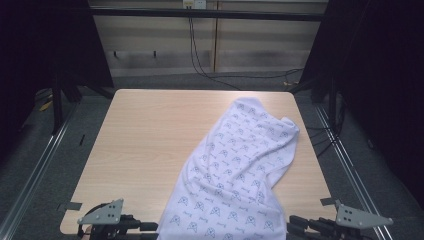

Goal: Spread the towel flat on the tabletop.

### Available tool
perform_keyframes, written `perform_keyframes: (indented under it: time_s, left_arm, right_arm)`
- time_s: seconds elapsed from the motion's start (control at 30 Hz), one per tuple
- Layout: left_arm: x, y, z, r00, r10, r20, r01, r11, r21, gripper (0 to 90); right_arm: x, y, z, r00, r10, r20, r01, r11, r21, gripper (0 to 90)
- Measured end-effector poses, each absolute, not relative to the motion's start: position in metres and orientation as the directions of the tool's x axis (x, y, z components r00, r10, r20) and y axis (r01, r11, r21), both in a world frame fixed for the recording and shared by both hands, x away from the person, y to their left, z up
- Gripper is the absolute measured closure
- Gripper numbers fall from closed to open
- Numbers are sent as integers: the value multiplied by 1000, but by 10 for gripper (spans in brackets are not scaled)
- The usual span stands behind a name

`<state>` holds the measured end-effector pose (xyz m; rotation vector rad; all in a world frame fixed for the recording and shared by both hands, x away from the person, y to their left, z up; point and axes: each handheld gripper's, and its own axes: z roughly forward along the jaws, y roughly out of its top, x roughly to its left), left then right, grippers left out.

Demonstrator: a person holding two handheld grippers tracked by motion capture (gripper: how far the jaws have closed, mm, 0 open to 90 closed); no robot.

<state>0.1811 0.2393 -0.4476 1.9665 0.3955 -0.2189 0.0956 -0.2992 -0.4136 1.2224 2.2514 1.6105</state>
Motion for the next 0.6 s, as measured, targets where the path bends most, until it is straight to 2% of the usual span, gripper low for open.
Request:
perform_keyframes:
  time_s: [0.07, 0.1, 0.13, 0.27, 0.3, 0.4, 0.47, 0.53, 0.57, 0.6]
  left_arm:
    - [199, 236, -451, 920, 203, -334, 387, -356, 851, 689]
    - [210, 231, -453, 911, 235, -339, 405, -348, 846, 691]
    - [224, 225, -457, 901, 255, -352, 425, -351, 835, 691]
    - [281, 190, -469, 884, 342, -319, 447, -418, 791, 714]
    - [294, 182, -471, 888, 365, -280, 429, -437, 790, 761]
    - [329, 159, -481, 867, 413, -279, 456, -432, 778, 799]
    - [343, 146, -490, 873, 426, -239, 441, -475, 762, 822]
    - [349, 137, -499, 865, 435, -251, 457, -476, 751, 822]
    - [348, 133, -503, 869, 451, -204, 443, -526, 726, 822]
    - [348, 134, -505, 870, 449, -205, 444, -528, 724, 833]
  right_arm:
    - [108, -300, -418, -652, 678, 340, 542, 103, 834, 698]
    - [127, -299, -427, -634, 702, 325, 550, 115, 827, 672]
    - [127, -299, -427, -634, 702, 325, 550, 115, 827, 672]
    - [172, -292, -447, -603, 744, 289, 589, 170, 790, 622]
    - [192, -290, -456, -585, 756, 294, 617, 180, 766, 601]
    - [209, -287, -464, -580, 767, 272, 636, 218, 740, 568]
    - [222, -285, -472, -565, 784, 256, 659, 242, 713, 549]
    - [232, -284, -478, -552, 795, 254, 675, 247, 695, 544]
    - [235, -285, -480, -549, 796, 254, 678, 247, 692, 548]
    - [238, -285, -483, -544, 795, 269, 688, 239, 686, 589]
